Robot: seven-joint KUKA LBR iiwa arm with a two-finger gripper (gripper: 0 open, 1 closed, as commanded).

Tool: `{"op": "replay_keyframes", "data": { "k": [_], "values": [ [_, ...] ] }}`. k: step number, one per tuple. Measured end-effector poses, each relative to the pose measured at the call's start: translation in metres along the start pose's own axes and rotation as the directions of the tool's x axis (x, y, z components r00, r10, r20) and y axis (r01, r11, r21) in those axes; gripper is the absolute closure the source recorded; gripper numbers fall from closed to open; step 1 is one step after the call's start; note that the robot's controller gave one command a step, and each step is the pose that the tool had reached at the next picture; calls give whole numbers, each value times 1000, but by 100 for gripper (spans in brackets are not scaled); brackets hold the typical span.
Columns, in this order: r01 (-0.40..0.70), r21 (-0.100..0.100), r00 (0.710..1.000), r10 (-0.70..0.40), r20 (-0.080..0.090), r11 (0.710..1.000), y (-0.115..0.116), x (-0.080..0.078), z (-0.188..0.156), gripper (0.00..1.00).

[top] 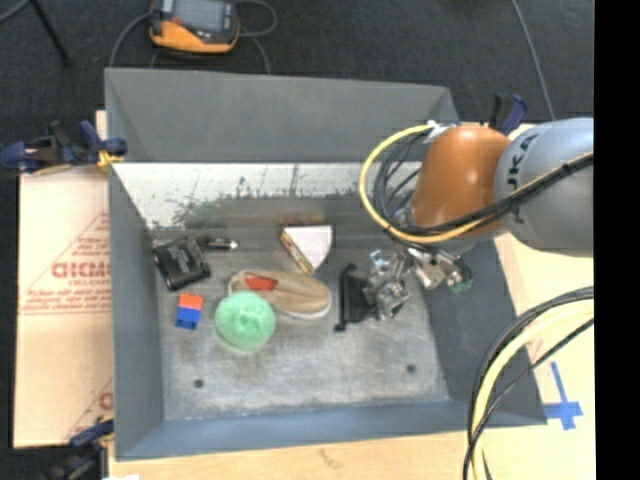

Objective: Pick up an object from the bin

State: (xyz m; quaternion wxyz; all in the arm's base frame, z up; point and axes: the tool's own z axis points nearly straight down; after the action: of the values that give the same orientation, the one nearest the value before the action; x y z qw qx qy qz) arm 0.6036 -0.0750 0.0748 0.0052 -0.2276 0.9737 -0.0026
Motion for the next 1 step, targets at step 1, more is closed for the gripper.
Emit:
{"op": "replay_keyframes", "data": {
  "k": [1],
  "values": [
    [0, 0, 1000, 0, 0, 1000, 0, 0, 0, 100]
  ]
}}
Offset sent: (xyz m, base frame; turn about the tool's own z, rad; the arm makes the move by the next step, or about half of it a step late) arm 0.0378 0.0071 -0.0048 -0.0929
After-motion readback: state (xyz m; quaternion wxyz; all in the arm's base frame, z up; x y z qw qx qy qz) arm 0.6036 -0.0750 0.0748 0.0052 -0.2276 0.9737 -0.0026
